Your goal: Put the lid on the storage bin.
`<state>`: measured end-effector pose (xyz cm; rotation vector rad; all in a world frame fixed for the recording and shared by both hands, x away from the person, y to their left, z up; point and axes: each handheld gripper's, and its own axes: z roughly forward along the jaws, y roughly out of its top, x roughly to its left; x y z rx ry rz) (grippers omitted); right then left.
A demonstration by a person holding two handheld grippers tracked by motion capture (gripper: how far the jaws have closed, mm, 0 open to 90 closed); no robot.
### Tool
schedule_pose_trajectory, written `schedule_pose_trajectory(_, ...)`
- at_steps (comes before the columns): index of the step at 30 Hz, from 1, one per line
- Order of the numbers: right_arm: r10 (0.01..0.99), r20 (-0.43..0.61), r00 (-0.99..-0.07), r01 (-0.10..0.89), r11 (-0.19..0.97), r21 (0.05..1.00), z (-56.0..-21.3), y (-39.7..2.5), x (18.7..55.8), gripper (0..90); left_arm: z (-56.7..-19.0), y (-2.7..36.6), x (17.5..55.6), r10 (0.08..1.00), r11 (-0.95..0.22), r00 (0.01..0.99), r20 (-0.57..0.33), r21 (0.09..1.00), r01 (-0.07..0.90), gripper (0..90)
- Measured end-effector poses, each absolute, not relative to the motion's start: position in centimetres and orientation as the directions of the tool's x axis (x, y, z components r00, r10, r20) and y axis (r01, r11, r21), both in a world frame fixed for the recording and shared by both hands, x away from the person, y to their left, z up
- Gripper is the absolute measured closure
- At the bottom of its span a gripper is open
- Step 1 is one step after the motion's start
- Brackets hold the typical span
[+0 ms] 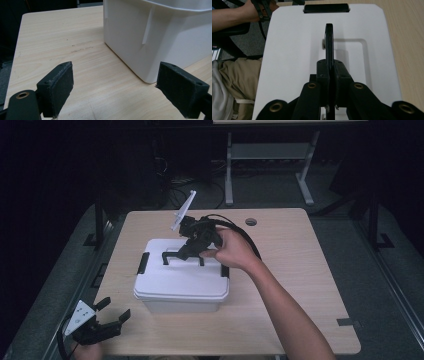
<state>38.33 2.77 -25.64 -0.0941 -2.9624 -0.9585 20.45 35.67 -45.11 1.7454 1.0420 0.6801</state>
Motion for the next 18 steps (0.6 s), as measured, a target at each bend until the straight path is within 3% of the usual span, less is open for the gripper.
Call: schedule_pose_trajectory(18,0.027,0.063,-0.998,0.059,0.816,0.576,-27.3,4.2,39.9,84.4,-45.1,36.0,20.1,0.882,-0.165,0.471,-0.019,0.923,0.347,13.0)
